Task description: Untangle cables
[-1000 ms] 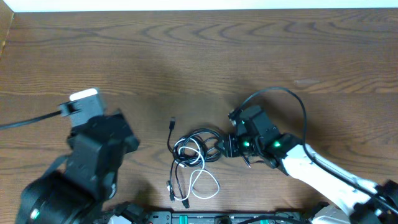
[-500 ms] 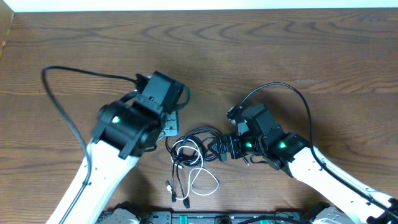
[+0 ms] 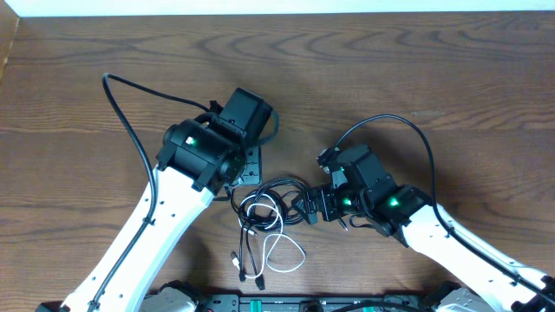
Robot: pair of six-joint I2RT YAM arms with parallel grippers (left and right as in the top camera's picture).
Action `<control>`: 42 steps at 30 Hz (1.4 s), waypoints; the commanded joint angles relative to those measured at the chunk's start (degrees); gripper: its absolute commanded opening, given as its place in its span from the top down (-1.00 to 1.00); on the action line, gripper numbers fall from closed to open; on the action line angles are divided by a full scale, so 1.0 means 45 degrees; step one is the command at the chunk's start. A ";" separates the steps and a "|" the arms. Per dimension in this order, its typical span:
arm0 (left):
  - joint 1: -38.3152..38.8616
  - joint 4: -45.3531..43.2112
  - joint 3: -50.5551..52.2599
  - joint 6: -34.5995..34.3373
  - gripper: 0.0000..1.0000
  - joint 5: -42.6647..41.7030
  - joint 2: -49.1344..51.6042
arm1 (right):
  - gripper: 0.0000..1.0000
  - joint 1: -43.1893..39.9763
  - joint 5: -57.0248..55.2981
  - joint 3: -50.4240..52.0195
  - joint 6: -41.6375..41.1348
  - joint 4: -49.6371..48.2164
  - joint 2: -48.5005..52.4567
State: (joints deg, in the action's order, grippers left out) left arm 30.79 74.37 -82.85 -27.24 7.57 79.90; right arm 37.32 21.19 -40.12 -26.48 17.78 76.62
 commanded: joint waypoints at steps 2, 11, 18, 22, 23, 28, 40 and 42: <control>-0.0053 -0.0068 0.0092 -0.0199 -0.31 -0.0209 0.0170 | -0.98 0.0049 -0.0063 -0.0058 0.0189 0.0005 0.0087; -0.0053 -0.0044 0.0471 -0.0199 -0.32 -0.0209 0.0180 | -0.99 0.0053 -0.0063 -0.0058 0.0189 0.0005 0.0087; -0.0053 -0.0631 0.0889 -0.0204 -0.33 -0.0219 0.0204 | -0.98 0.0049 -0.0063 -0.0058 0.0189 0.0005 0.0087; -0.0053 -0.0908 0.1146 -0.0199 -0.33 -0.0423 0.0214 | -0.99 0.0053 -0.0063 -0.0058 0.0189 0.0005 0.0087; -0.0053 -0.1030 0.1248 -0.0204 -0.33 -0.0515 0.0214 | -0.98 0.0053 -0.0063 -0.0058 0.0189 0.0005 0.0087; -0.0053 -0.1229 0.1472 -0.0204 -0.33 -0.0597 0.0228 | -0.99 0.0049 -0.0063 -0.0058 0.0189 0.0005 0.0087; -0.0053 -0.1331 0.1477 -0.0199 -0.33 -0.0593 0.0272 | -0.99 0.0049 -0.0063 -0.0058 0.0189 0.0005 0.0087; -0.0053 -0.1360 0.1481 -0.0194 -0.34 -0.0593 0.0311 | -0.99 0.0049 -0.0063 -0.0058 0.0189 0.0010 0.0087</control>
State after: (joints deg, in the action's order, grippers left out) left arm 30.79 68.47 -76.42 -27.40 4.80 80.49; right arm 37.32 21.15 -40.12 -26.48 17.78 76.66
